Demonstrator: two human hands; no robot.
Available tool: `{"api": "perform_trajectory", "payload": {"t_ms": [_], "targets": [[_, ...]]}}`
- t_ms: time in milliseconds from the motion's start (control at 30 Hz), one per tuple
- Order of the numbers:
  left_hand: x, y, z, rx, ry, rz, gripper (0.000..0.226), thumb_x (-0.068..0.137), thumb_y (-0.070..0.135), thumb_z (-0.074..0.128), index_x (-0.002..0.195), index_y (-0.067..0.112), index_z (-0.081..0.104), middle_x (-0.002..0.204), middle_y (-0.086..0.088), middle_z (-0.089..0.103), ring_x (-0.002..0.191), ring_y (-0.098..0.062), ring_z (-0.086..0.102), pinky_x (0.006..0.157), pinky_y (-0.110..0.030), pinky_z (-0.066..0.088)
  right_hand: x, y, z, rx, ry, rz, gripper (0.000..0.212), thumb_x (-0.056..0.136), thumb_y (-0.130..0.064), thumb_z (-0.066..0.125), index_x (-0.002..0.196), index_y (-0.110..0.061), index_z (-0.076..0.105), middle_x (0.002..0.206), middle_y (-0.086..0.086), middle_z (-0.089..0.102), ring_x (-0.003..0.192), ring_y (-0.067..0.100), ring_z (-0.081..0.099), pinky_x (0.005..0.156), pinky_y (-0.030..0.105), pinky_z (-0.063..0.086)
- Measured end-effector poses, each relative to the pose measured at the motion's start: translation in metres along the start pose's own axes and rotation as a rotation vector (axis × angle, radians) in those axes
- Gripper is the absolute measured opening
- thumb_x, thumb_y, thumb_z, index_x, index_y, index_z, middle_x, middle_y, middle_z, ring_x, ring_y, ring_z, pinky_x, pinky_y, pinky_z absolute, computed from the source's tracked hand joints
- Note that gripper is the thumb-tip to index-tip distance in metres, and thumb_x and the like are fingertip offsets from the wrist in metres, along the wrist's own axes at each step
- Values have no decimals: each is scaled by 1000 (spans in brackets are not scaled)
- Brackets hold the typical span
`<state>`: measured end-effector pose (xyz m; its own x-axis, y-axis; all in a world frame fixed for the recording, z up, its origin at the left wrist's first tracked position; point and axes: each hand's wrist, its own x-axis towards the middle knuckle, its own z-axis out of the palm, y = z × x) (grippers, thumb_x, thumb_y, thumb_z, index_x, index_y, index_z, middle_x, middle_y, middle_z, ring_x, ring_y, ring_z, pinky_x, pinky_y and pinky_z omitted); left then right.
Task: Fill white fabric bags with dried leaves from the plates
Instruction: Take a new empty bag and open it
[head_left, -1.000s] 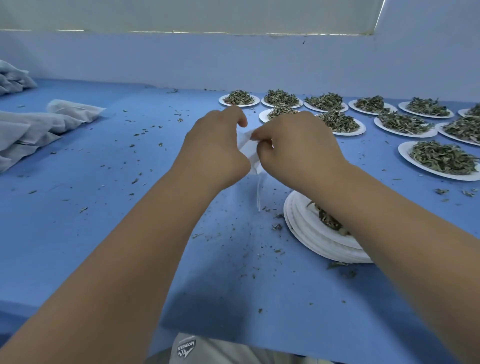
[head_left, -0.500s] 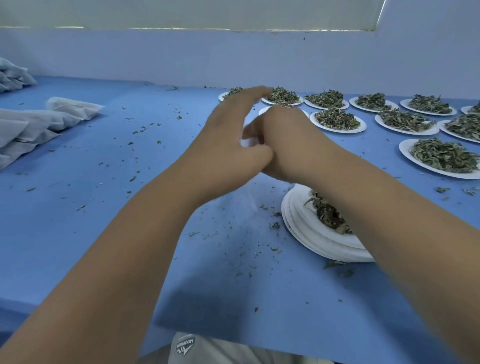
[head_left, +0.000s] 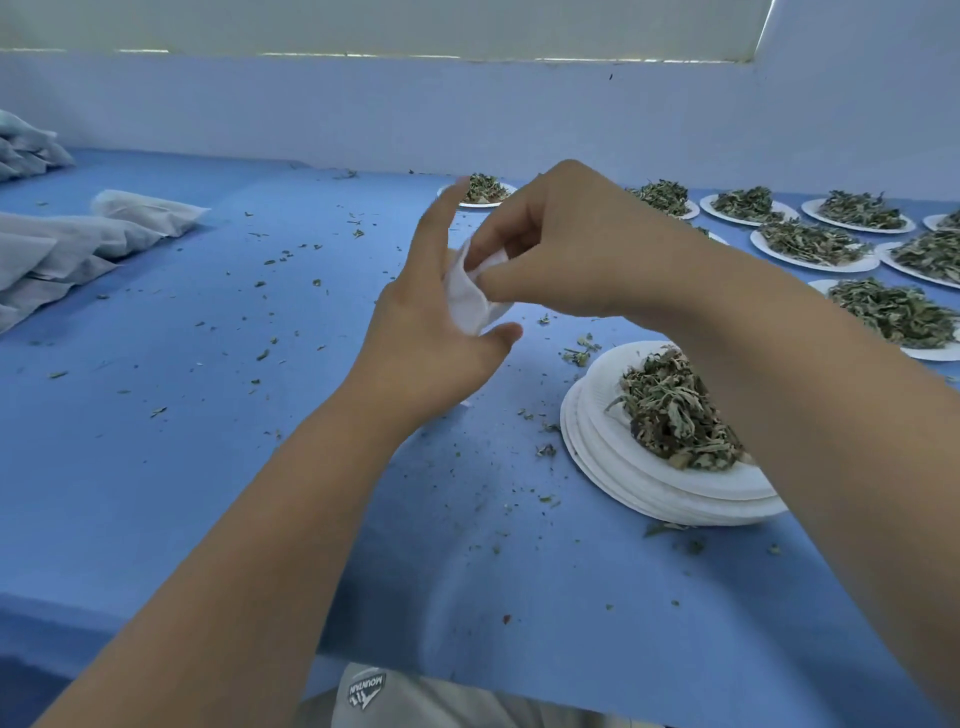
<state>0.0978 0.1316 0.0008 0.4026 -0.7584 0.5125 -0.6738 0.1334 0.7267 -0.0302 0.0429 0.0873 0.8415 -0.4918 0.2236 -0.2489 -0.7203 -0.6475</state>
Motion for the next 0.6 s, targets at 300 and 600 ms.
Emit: {"api": "perform_trajectory", "payload": {"t_ms": [300,600], "targets": [[17,4,-16,165,-78,-60,42,76,28,75,110,46,56,99,23,62,93,9,55,64,-12,42,-14,17,-11,-132,79,48,19,90,-18,69,87,-34,79,68,-21,71,58,-7,63,57,9,46],[36,16,4,312,-164,83,26,79,26,70,101,33,60,88,11,64,83,-14,60,72,-42,54,-44,22,-13,-216,-27,-17,29,80,6,44,74,-17,61,63,7,57,46,0,60,43,18,33]]}}
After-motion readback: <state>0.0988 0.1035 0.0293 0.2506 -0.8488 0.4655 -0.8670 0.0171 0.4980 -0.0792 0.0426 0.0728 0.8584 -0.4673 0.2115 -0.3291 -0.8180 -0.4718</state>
